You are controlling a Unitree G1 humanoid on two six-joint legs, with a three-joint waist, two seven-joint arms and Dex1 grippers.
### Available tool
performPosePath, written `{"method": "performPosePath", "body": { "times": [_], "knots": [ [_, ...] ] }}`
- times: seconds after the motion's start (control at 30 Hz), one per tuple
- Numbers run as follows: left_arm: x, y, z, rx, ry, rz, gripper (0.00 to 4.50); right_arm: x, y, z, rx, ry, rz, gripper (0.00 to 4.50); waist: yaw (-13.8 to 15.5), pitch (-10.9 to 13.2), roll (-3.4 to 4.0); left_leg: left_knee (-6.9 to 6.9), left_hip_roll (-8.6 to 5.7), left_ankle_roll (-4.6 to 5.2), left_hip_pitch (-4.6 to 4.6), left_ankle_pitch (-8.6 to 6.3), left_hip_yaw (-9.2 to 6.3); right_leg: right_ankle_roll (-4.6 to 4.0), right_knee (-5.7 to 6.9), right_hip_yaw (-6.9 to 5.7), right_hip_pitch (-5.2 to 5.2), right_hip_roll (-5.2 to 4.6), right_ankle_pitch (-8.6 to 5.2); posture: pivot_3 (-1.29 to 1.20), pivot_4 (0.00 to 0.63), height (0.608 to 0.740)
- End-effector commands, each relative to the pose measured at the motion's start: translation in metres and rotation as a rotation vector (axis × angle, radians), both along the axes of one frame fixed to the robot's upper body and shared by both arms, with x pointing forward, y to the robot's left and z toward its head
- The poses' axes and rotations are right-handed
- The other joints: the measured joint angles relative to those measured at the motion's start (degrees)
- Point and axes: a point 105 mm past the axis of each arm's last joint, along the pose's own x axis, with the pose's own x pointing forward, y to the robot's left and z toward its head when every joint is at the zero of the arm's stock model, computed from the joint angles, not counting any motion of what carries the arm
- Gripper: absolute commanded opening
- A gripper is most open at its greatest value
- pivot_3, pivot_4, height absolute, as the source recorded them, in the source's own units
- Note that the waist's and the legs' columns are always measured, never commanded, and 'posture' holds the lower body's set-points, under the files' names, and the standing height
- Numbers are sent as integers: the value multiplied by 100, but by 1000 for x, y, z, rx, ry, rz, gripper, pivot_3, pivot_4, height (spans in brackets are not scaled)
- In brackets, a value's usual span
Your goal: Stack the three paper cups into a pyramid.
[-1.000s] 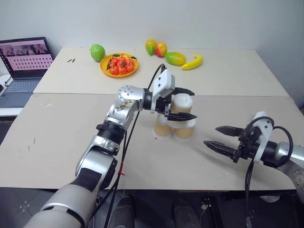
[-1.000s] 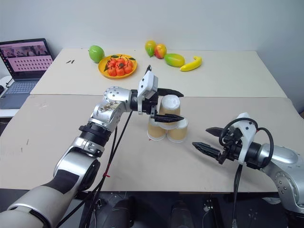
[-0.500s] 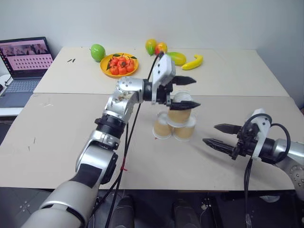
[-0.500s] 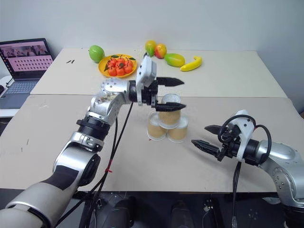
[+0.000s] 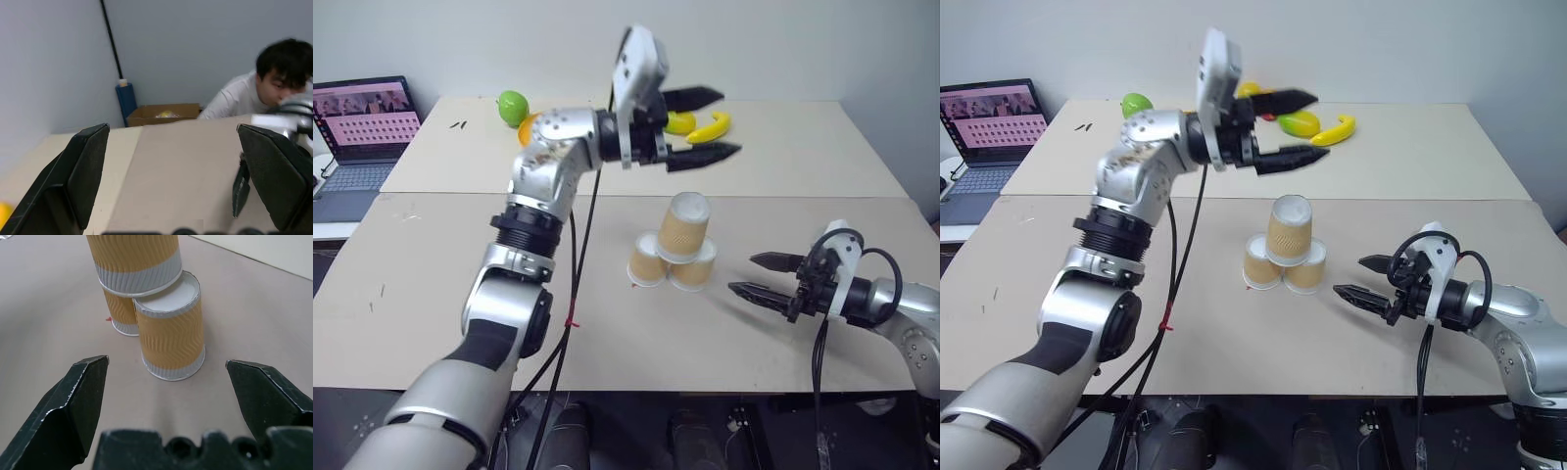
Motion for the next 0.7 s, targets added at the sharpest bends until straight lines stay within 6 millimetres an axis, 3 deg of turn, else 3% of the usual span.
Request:
{"method": "performPosePath", "body": {
  "times": [0.03, 0.13, 0.3, 0.4, 0.57, 0.7],
  "knots": [
    [-16, 49, 54, -108, -54, 83, 4460, 1, -19, 16, -50, -60, -10, 4500, -31, 0, 1, -2, 0, 0, 0, 0, 1, 1, 0, 2, -1, 0, 0, 0, 150, 732],
    [-28, 81, 46, -63, 4, 141, 4460, 0, -37, 22, -78, -73, -34, 4500, -112, -1, 4, -11, 1, 0, 3, 0, 1, 3, 2, 3, -2, 0, -3, 0, 150, 732],
    [-45, 110, -32, 157, 60, 315, 4460, 6, -49, 38, -78, -172, -82, 4500, -114, -3, 6, -5, 2, -3, 15, 2, -1, 1, 10, 2, 10, 0, -2, 0, 150, 732],
    [-57, 117, -80, 210, 130, 376, 4460, 3, -49, 41, -94, -209, -81, 4500, -90, 2, -4, -1, 4, -5, 16, 3, 1, -2, 15, 7, 11, 1, 1, 0, 150, 732],
    [-72, 118, -136, 289, 180, 431, 4460, -1, -47, 46, -88, -238, -90, 4500, -33, 2, -5, 3, 3, -6, 10, 3, 1, -4, 10, 11, 10, 4, 2, 0, 150, 732],
    [-67, 119, -159, 285, 182, 462, 4460, -3, -41, 41, -84, -226, -80, 4500, 19, 0, -4, 2, 4, -6, 13, 4, 2, -6, 9, 13, 9, 6, 3, 0, 150, 732]
  ]
}}
